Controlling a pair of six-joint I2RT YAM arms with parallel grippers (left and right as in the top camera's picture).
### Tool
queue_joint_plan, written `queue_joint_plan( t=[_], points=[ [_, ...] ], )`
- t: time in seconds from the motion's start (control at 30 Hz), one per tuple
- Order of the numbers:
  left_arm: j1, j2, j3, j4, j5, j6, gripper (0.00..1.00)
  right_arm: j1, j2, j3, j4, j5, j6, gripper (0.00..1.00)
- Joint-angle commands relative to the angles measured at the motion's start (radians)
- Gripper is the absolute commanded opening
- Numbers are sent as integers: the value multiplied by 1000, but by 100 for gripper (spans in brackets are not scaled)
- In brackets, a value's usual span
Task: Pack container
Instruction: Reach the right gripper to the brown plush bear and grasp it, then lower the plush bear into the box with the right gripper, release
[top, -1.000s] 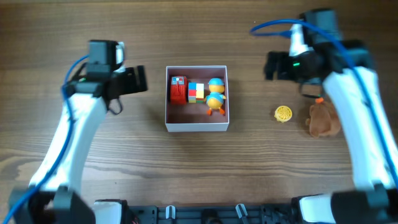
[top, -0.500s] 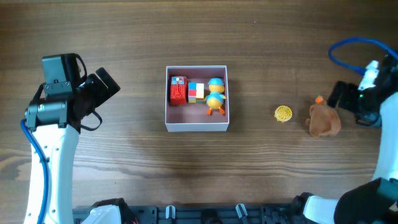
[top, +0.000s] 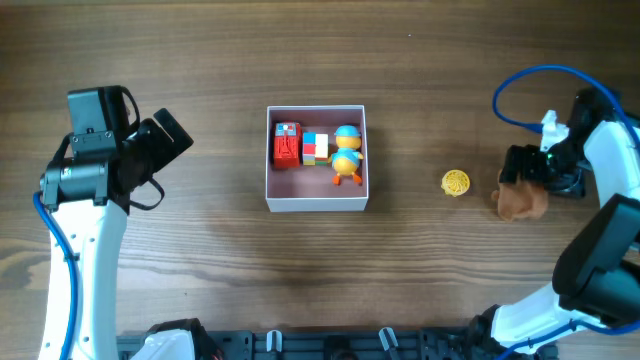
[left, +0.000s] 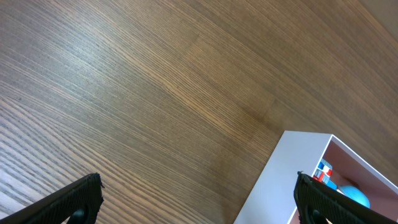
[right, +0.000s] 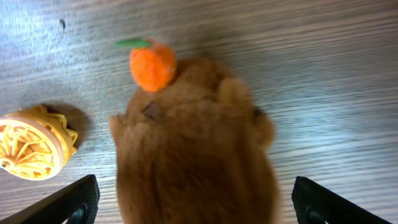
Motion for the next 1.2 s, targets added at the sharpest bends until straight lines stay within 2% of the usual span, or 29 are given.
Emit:
queue_joint_plan(
  t=[0.0, 0.07, 0.17, 0.3, 0.33, 0.43, 0.5, 0.57, 0.67, 0.77, 0.87, 0.97, 1.03, 1.17],
  points=[
    [6, -14, 15, -1, 11, -13, 100, 19, 42, -49, 17, -27, -10, 89],
    [6, -14, 15, -1, 3, -13, 100, 20, 44, -93, 44, -26, 10, 84],
    [6, -14, 15, -2, 3, -13, 100, 19, 44, -132, 75, -26, 19, 69],
    [6, -14, 15, -2, 4, -13, 100, 19, 44, -132, 89, -26, 37, 43],
    [6, -14, 15, -2, 4, -13, 100, 19, 44, -132, 90, -26, 41, 32],
    [6, -14, 15, -2, 4, -13, 100, 20, 43, -92, 85, -26, 88, 20],
    [6, -14, 15, -2, 4, -13, 100, 21, 17, -17, 41, -26, 92, 6],
    [6, -14, 15, -2, 4, -13, 100, 43, -29, 86, -10, -35, 114, 5],
    [6, -14, 15, -1, 4, -12, 100, 163, -136, 233, -56, -53, 94, 5],
    [6, -14, 15, -2, -4, -9, 100, 442, -243, 387, -85, -48, 51, 4],
    [6, -15, 15, -2, -31, -9, 100, 685, -274, 419, -48, -38, 56, 4],
    [42, -17, 15, -2, -58, -10, 100, 920, -230, 418, -18, -33, 68, 4],
    [109, -17, 15, -9, -20, -10, 100, 1041, -167, 418, -2, -7, 38, 4],
    [172, -17, 15, -42, -18, -10, 100, 1098, -40, 398, -32, -12, -130, 5]
  ],
)
